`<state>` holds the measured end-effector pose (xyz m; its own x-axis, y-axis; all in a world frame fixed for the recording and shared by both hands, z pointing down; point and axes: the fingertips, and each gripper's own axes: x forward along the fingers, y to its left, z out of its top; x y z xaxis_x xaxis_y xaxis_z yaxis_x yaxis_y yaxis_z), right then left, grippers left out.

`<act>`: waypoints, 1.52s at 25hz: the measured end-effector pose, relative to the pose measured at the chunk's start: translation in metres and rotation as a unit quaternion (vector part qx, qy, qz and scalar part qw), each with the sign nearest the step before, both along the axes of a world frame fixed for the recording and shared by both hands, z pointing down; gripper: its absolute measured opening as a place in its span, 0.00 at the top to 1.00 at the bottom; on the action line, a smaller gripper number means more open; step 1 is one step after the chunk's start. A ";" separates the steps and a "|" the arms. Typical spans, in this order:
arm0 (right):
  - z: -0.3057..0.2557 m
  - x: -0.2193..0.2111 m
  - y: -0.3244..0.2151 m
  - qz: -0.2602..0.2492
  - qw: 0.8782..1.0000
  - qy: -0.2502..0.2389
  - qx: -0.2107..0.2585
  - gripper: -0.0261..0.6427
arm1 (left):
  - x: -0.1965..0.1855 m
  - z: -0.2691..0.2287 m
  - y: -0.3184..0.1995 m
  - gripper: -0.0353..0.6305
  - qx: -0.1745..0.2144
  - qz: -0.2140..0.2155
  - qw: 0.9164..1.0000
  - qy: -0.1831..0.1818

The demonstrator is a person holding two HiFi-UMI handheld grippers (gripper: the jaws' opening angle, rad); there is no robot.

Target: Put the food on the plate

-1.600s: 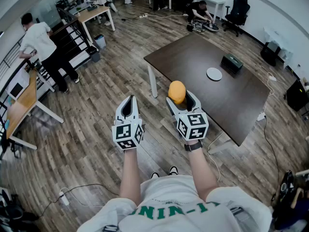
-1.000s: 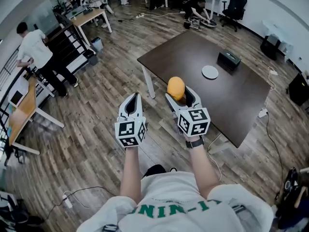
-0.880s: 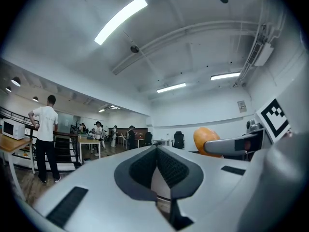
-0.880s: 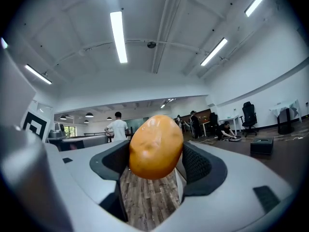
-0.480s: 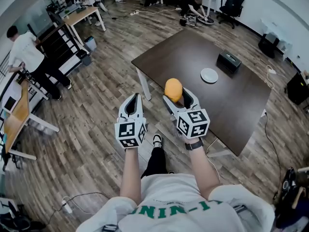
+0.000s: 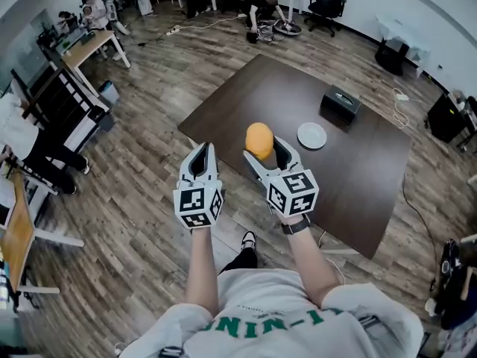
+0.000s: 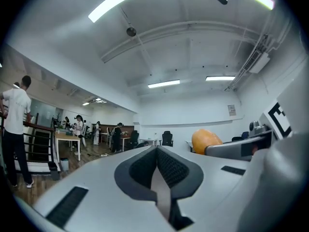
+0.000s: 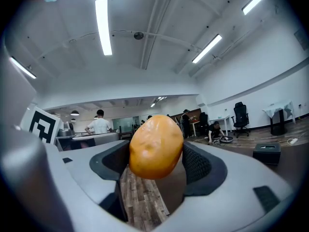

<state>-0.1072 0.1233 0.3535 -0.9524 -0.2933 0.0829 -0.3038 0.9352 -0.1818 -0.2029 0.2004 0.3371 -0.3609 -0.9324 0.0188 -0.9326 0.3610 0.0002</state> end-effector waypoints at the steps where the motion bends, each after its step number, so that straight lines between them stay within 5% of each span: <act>1: 0.001 -0.006 -0.014 0.009 1.000 0.002 -0.002 0.44 | -0.008 0.000 -0.016 0.93 0.000 0.009 1.000 0.002; 18: 0.041 -0.047 -0.201 0.165 0.986 0.026 -0.025 0.44 | -0.062 0.035 -0.238 0.93 -0.024 0.180 0.983 0.020; 30: 0.061 0.037 -0.318 0.279 0.959 0.033 -0.041 0.44 | 0.010 0.061 -0.377 0.93 -0.035 0.288 0.956 0.038; 38: 0.068 0.065 -0.385 0.310 0.948 0.040 -0.048 0.44 | 0.046 0.067 -0.447 0.93 -0.044 0.342 0.937 0.051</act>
<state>-0.0425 -0.2616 0.4219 -0.5879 -0.7829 0.2035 -0.8072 0.5516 -0.2101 -0.1573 -0.2468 0.4036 0.3295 -0.9379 0.1090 -0.9423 -0.3194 0.1001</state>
